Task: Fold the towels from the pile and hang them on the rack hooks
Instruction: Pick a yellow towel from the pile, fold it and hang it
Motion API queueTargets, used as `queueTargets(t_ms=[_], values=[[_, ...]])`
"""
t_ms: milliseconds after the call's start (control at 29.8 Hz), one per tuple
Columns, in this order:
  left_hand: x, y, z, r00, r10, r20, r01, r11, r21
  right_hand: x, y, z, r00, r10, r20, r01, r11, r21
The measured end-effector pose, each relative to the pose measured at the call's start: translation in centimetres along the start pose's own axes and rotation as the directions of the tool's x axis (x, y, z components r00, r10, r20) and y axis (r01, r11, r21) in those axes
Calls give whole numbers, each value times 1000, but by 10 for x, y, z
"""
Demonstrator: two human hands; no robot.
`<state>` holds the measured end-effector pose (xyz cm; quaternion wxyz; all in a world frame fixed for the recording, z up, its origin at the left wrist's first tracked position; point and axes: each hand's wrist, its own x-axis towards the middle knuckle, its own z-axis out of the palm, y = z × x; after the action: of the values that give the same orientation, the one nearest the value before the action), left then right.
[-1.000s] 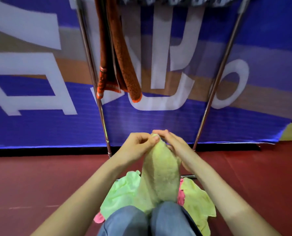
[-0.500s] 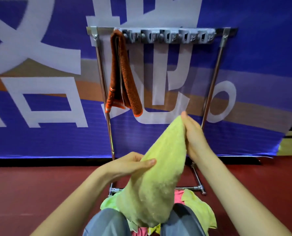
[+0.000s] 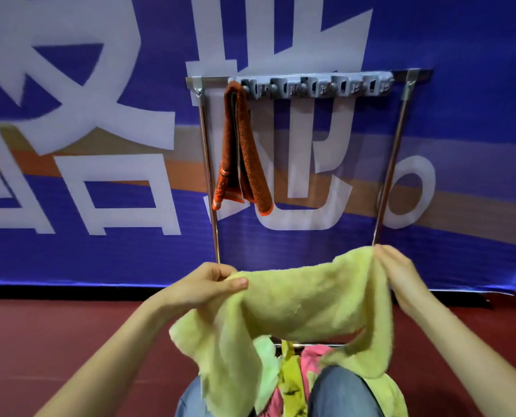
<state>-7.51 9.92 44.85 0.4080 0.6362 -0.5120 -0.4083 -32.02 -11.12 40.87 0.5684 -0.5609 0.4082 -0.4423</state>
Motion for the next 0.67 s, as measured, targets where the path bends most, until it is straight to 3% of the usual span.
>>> queueTargets(t_ms=[134, 302, 470, 672], values=[[8, 23, 13, 994, 111, -23, -111, 994, -16, -39, -5, 44, 928, -34, 370, 62, 996, -64], [13, 34, 31, 991, 119, 55, -124, 987, 98, -76, -7, 85, 797, 21, 603, -4, 1000, -30], [7, 29, 27, 995, 65, 79, -71, 995, 65, -97, -1, 99, 759, 21, 650, -43, 999, 18], [-10, 5, 7, 968, -163, 188, 144, 983, 114, -89, 0, 99, 883, -59, 465, -33, 982, 188]])
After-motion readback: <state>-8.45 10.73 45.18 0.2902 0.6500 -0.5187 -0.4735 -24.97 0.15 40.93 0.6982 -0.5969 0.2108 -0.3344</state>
